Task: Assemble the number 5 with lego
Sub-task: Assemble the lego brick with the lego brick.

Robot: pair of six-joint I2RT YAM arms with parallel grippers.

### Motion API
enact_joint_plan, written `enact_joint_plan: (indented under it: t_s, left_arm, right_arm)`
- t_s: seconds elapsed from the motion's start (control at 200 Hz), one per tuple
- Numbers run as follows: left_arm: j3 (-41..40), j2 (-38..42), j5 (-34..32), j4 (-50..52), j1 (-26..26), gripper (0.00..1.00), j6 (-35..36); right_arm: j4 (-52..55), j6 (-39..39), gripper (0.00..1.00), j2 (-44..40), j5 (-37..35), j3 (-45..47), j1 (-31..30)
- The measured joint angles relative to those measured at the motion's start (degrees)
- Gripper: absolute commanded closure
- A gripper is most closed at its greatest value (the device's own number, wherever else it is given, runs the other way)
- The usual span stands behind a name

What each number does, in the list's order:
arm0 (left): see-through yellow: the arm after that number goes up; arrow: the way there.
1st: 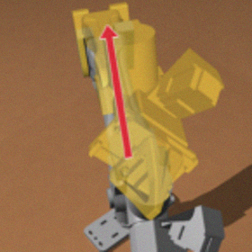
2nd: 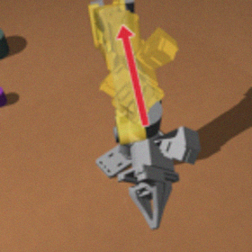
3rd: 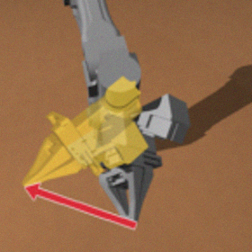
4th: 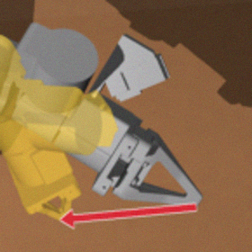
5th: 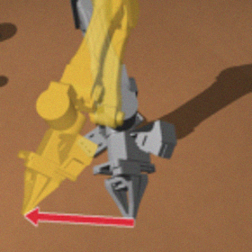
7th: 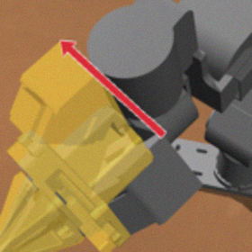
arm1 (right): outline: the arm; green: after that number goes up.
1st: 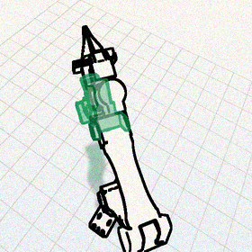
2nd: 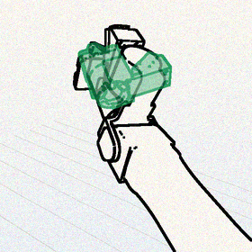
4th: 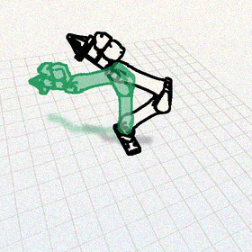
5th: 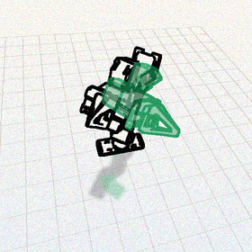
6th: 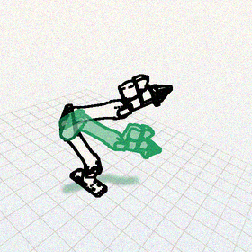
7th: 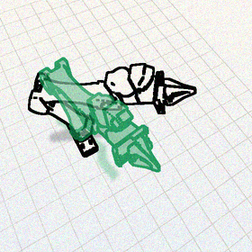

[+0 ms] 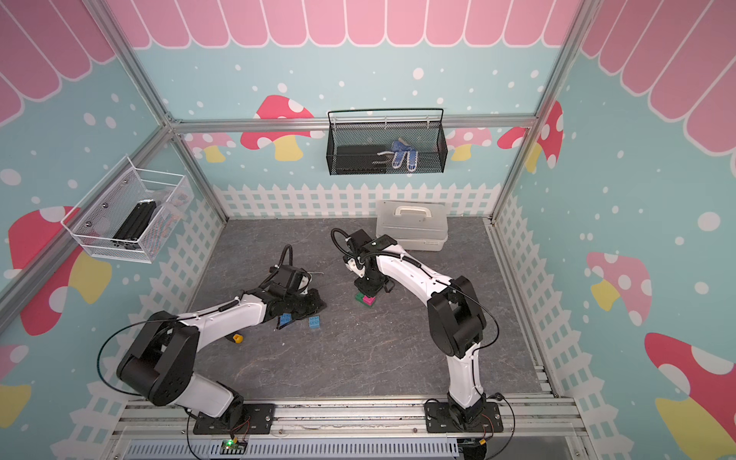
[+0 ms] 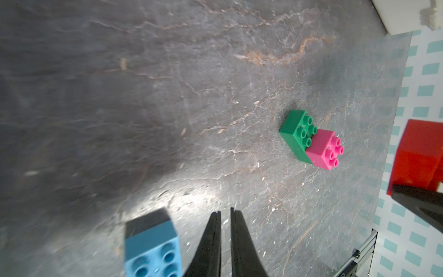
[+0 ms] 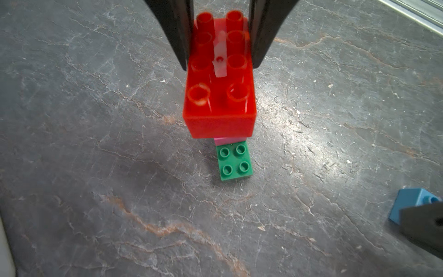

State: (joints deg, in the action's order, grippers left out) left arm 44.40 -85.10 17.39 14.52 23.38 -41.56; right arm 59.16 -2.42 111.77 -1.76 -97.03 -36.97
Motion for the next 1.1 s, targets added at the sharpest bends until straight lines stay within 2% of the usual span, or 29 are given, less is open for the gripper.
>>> enact_joint_plan:
  t_s: [0.155, 0.25, 0.4, 1.101]
  left_arm:
    - [-1.09, 8.09, -0.87, 4.44, -4.55, 0.87, 1.90]
    - [-1.09, 10.45, -0.59, 5.86, -6.43, 0.87, 2.95]
    - [-1.11, 10.23, -0.26, 7.54, -8.15, 0.88, 4.02]
    - [-1.81, 8.07, 2.32, 7.43, -8.26, 0.88, 4.50]
  right_arm:
    - [-0.13, -1.27, 0.97, 0.74, 0.04, -1.16, 0.13]
    - [-0.13, -1.95, 0.98, 1.62, -0.13, -1.18, 0.04]
    - [-0.11, -3.23, 1.00, 3.32, -0.52, -1.18, -0.68]
    - [-0.57, -4.61, 1.00, 6.40, -1.77, -2.12, -1.18]
